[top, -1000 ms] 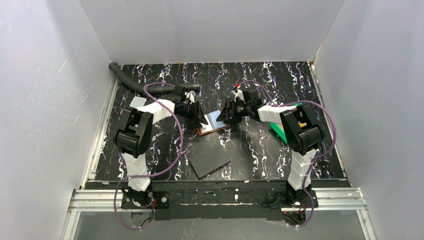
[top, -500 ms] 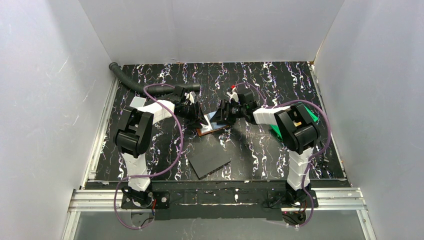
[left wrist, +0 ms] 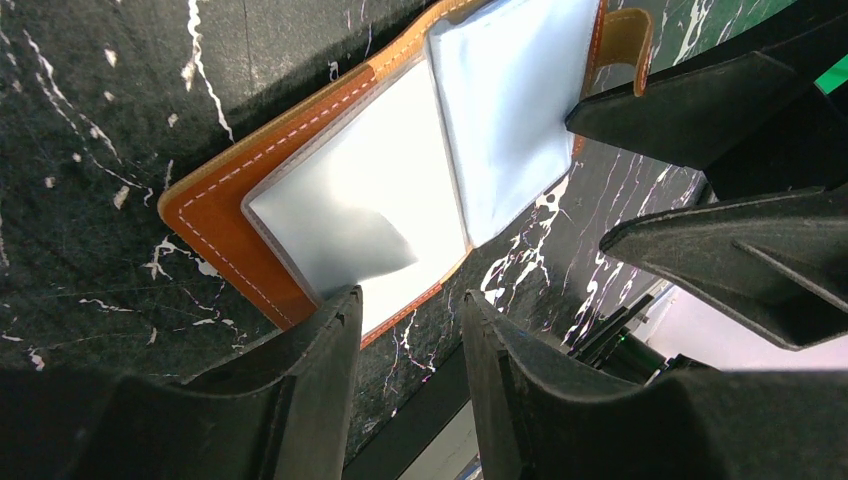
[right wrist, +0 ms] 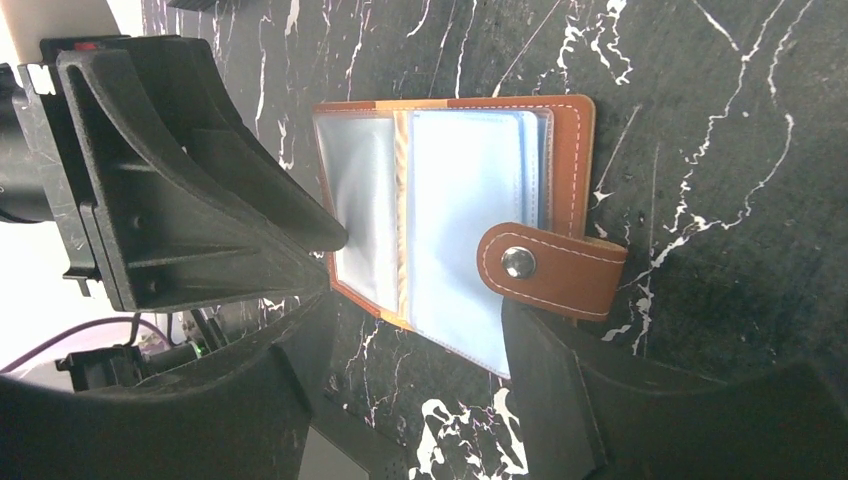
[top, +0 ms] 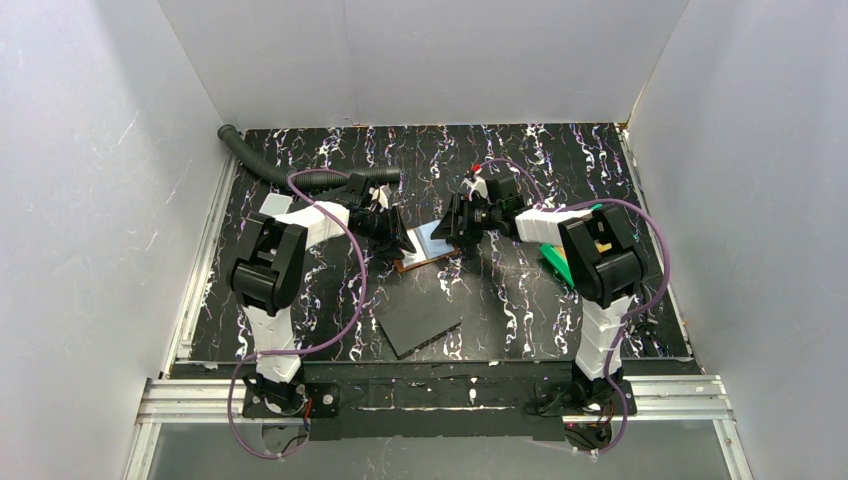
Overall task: Put the credit cards into the card holder
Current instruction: Open the card holder at the center of the board.
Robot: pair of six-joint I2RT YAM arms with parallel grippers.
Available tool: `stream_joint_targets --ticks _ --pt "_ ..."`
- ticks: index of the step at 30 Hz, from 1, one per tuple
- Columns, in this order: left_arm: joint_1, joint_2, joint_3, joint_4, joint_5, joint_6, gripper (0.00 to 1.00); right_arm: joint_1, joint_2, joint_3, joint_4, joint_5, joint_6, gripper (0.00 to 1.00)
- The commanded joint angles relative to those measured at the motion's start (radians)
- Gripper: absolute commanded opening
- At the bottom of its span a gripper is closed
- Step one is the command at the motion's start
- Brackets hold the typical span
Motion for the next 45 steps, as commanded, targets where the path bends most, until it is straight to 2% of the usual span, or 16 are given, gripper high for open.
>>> stream_joint_targets --ticks 1,12,27,29,32,35,37,45 --pt "0.002 -0.044 0.004 -0.034 0.007 0.018 0.4 -0.01 -0.026 -0.012 -0.091 0.083 -0.068 0.72" --pt "0.002 -0.033 0.005 -0.018 0.025 0.002 0.41 0.029 -0.021 -0.043 -0.035 0.073 -0.027 0.77" --pt "0.002 -0.024 0.0 -0.001 0.033 -0.006 0.42 0.105 0.054 -0.062 0.275 -0.056 0.226 0.77" --pt "0.002 -0.04 0.003 0.002 0.041 -0.007 0.46 0.095 0.027 -0.075 0.287 -0.067 0.237 0.77" --pt "0.002 -0.068 0.018 -0.008 0.051 0.0 0.55 0.056 -0.054 -0.073 0.215 -0.068 0.185 0.79" --pt "0.002 -0.096 0.044 -0.032 0.057 0.014 0.63 0.022 -0.142 -0.039 0.027 -0.035 0.076 0.83" --pt "0.002 -0.1 0.067 -0.046 0.071 0.014 0.65 0.013 -0.182 -0.013 -0.067 -0.016 0.016 0.85" --pt "0.002 -0.129 0.101 -0.049 0.134 0.001 0.68 -0.047 -0.296 -0.003 -0.253 0.076 -0.099 0.86"
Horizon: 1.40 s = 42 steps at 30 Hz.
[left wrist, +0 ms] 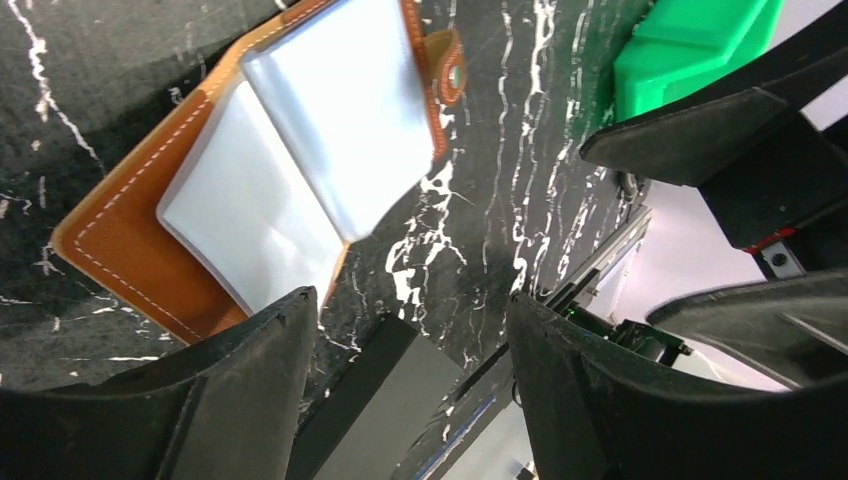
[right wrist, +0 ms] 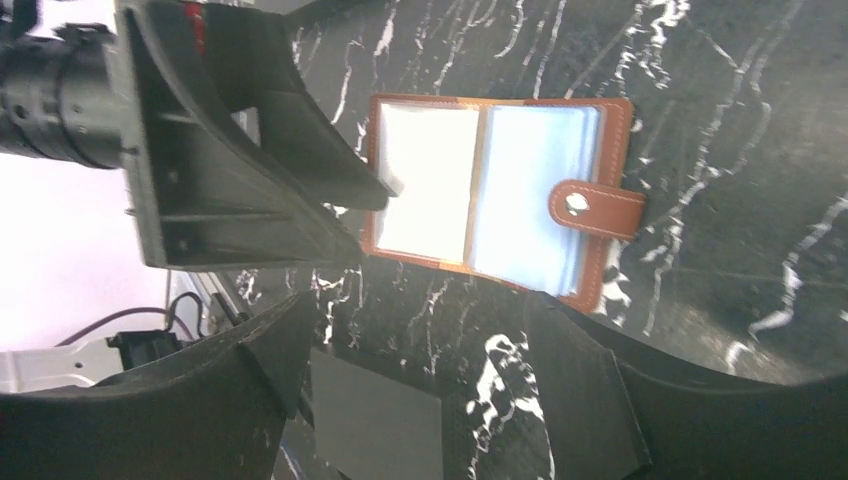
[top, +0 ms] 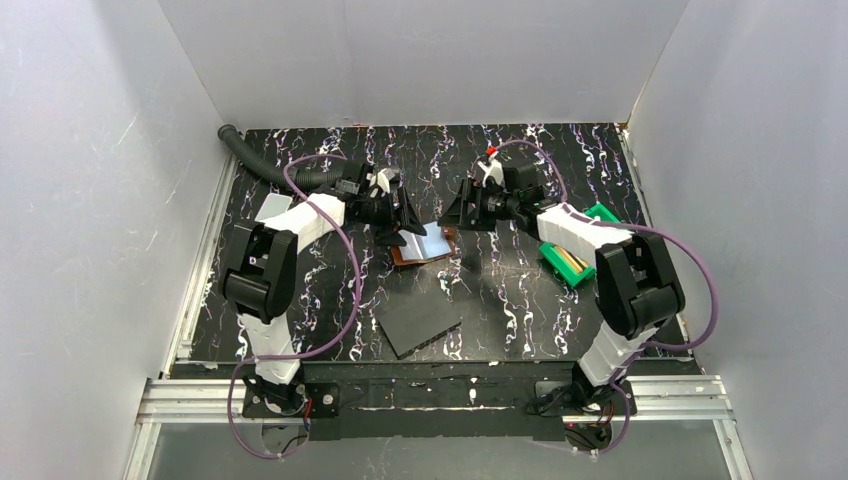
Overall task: Put the credit cards into the card holder
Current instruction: Open the card holder at the center of the board.
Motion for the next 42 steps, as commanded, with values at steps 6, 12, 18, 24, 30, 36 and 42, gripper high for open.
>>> stream_joint_targets --ticks 6,12,18,24,30,36,42 --pt "0.002 -0.103 0.041 -0.025 0.083 0.004 0.7 -0.073 -0.102 0.075 -0.297 0.147 -0.2 0.86" --pt "0.002 -0.103 0.037 -0.017 0.076 0.007 0.68 -0.072 -0.095 0.042 -0.201 0.055 -0.133 0.82" --pt "0.002 -0.042 0.02 -0.05 -0.005 0.039 0.61 0.032 -0.005 0.042 0.003 0.014 -0.015 0.65" --pt "0.002 -0.002 -0.033 -0.084 -0.151 0.079 0.44 0.117 0.179 0.069 0.236 -0.035 0.099 0.35" --pt "0.002 0.053 -0.079 -0.08 -0.212 0.068 0.26 0.122 0.304 0.027 0.427 -0.099 0.136 0.19" --pt "0.002 0.085 -0.114 -0.123 -0.313 0.078 0.18 0.016 0.414 -0.137 0.579 -0.107 0.196 0.17" --pt "0.002 0.085 -0.114 -0.12 -0.317 0.07 0.18 0.012 0.354 -0.084 0.377 -0.062 0.09 0.22"
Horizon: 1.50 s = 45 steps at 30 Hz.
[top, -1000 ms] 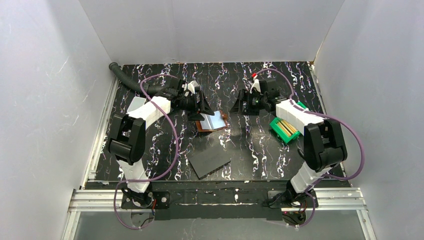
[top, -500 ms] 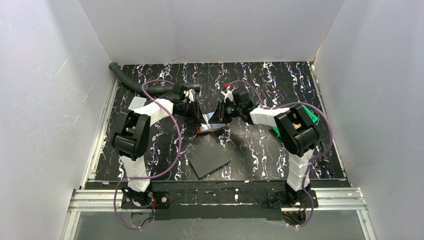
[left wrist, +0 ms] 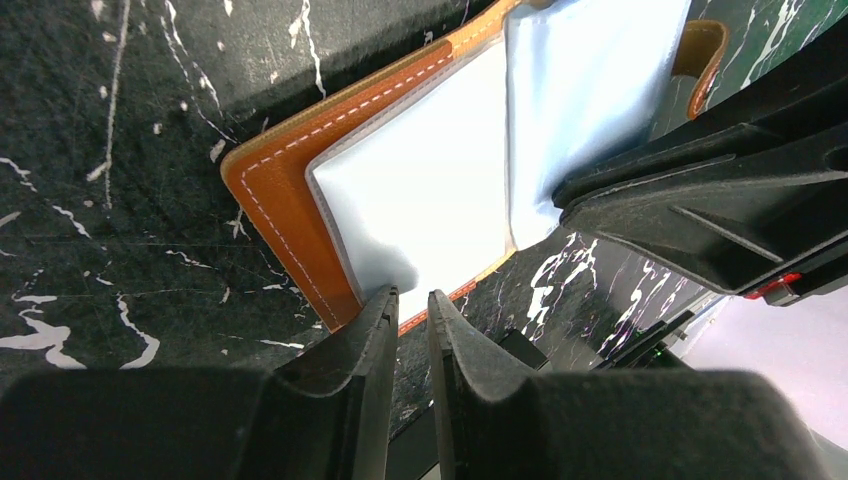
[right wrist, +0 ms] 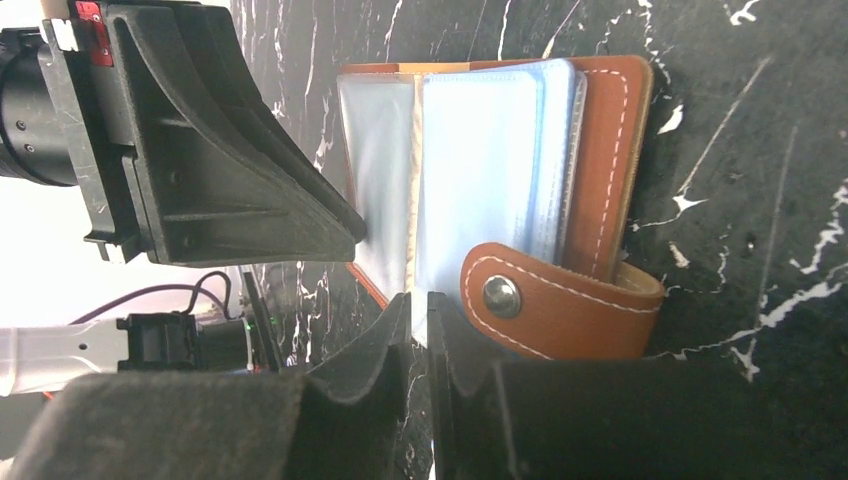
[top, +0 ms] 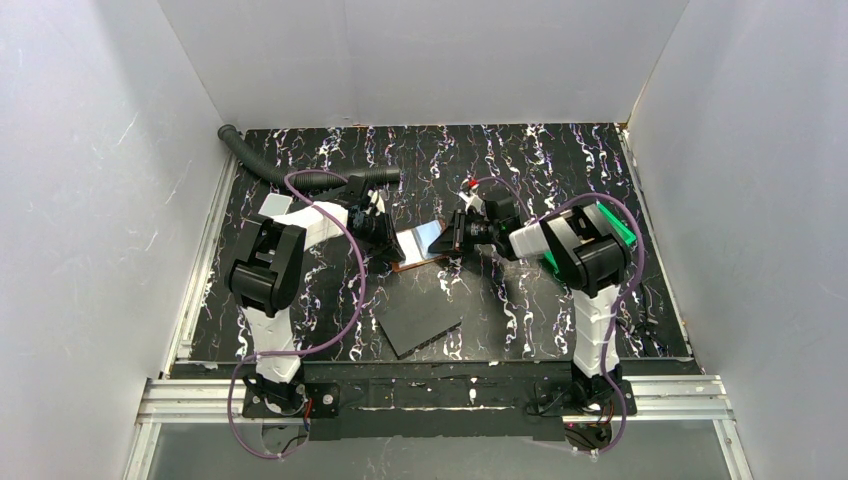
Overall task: Put the credit cards into the card holder
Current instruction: Open the card holder at the center of the board.
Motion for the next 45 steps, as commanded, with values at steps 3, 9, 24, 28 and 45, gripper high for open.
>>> stream_joint_targets --ticks 3,9,24,28,45 --pt "-0.001 0.022 -0.038 -0.072 -0.126 0.033 0.18 -0.011 -0.086 0.087 -0.217 0.089 -0.091 0.24" --pt "-0.002 0.017 -0.026 -0.056 -0.078 0.026 0.19 0.033 -0.093 0.234 -0.203 0.039 -0.013 0.34" --pt "-0.002 0.028 -0.034 -0.04 -0.058 0.028 0.2 -0.035 -0.198 0.182 -0.541 0.2 -0.264 0.69" --pt "-0.002 0.027 -0.034 -0.039 -0.054 0.026 0.21 -0.035 -0.205 0.138 -0.538 0.2 -0.272 0.69" --pt "-0.001 0.026 -0.03 -0.036 -0.038 0.024 0.22 0.002 -0.327 0.049 -0.514 0.203 -0.237 0.55"
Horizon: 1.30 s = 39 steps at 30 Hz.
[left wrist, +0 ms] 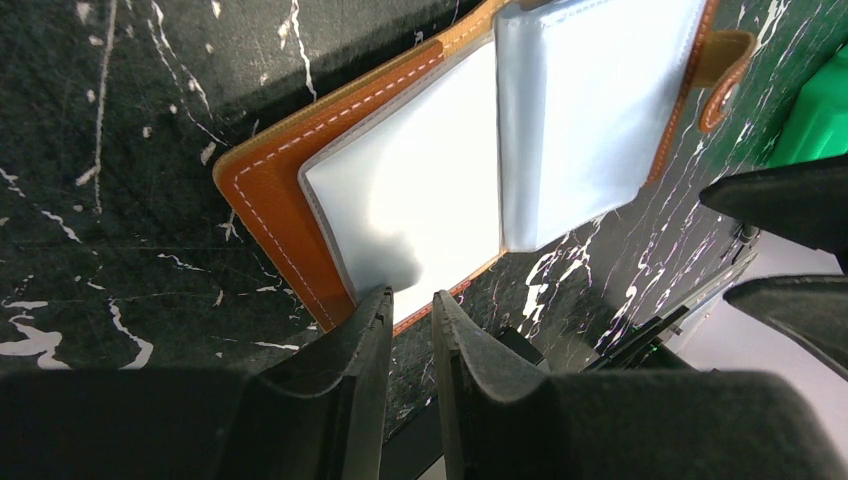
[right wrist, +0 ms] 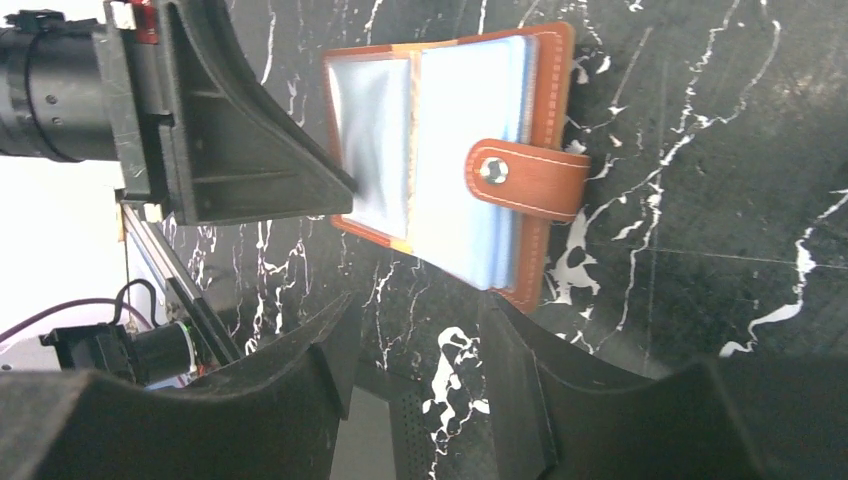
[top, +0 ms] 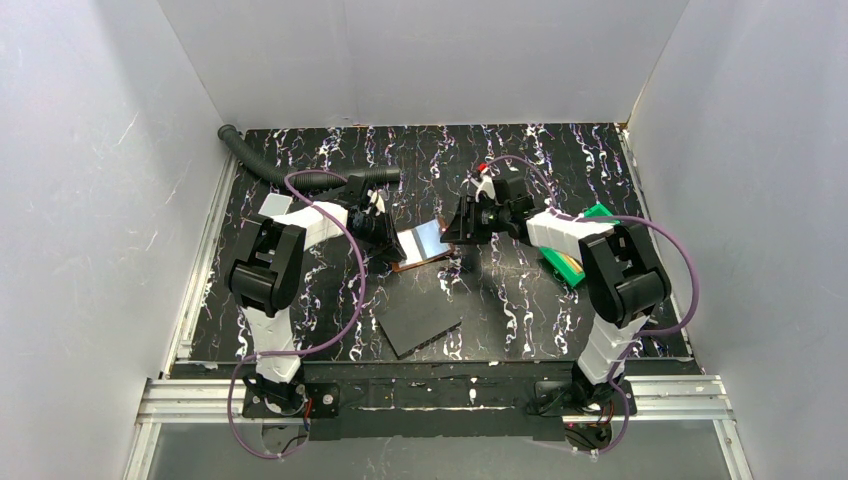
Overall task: Put the credit cards into the card holder
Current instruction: Open the card holder at the center of the board.
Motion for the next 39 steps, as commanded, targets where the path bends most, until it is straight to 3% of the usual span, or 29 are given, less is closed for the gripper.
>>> stream_joint_targets --ticks 1,28,39 --pt "-0.002 0.027 -0.028 -0.042 -0.055 0.024 0.22 0.012 -0.038 -0.005 0.013 0.011 -0.001 0.55" --pt "-0.002 0.02 -0.026 -0.037 -0.044 0.021 0.22 0.029 0.092 -0.009 0.135 -0.033 0.069 0.54" --pt "-0.002 0.02 -0.026 -0.033 -0.035 0.019 0.22 0.034 0.131 -0.027 0.208 -0.055 0.119 0.59"
